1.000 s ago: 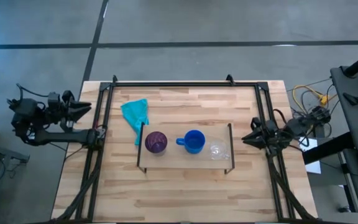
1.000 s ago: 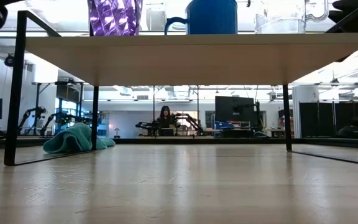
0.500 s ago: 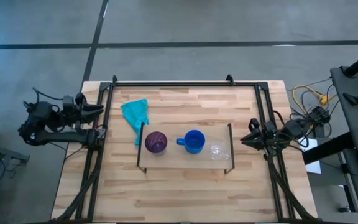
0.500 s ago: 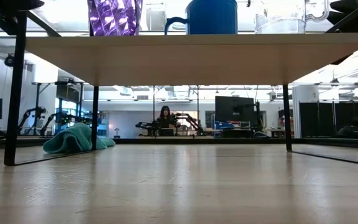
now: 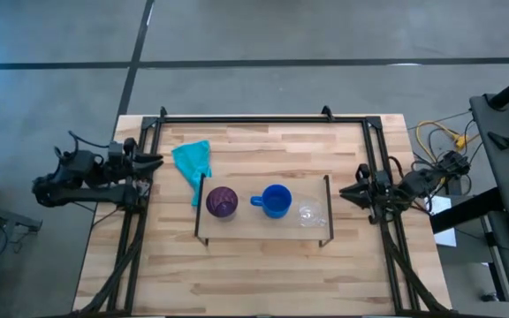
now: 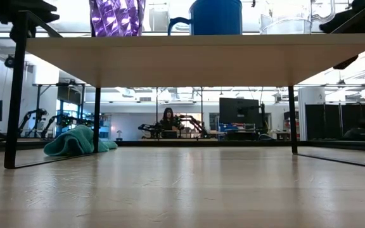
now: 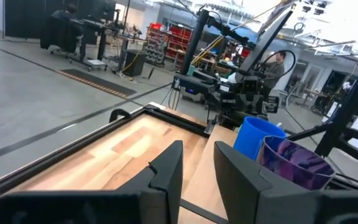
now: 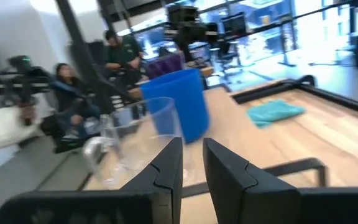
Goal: Stack small to large cups/mugs on shelf
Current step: Return to home position
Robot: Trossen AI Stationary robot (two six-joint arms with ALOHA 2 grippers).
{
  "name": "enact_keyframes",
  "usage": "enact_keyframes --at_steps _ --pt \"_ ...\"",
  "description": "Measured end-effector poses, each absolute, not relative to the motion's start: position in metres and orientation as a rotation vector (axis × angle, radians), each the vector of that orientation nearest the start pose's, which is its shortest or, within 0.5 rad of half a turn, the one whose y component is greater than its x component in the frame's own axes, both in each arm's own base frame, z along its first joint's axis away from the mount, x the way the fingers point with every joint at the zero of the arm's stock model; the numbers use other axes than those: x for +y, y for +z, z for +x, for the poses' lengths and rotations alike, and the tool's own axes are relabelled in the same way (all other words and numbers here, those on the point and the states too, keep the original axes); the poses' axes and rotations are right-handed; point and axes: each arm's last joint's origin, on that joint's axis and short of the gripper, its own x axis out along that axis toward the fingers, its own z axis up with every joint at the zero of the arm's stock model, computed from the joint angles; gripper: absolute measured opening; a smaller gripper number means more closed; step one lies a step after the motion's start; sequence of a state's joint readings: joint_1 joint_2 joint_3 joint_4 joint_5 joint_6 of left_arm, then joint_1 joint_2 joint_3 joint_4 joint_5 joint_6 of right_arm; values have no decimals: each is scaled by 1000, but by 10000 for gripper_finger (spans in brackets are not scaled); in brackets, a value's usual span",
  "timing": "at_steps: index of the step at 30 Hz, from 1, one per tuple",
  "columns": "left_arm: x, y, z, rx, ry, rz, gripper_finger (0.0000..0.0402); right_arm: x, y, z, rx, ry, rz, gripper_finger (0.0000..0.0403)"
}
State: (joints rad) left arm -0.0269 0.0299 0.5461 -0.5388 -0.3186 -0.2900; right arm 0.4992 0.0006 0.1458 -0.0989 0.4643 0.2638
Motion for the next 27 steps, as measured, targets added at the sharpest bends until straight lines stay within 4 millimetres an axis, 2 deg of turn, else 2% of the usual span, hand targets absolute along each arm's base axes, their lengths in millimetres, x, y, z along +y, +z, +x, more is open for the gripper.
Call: enact_keyframes --at_steps 18,27 --pt "8 245 63 -15 300 -284 77 21 190 81 -35 -291 223 59" --pt "8 225 76 -26 313 -279 77 22 174 84 11 -303 260 59"
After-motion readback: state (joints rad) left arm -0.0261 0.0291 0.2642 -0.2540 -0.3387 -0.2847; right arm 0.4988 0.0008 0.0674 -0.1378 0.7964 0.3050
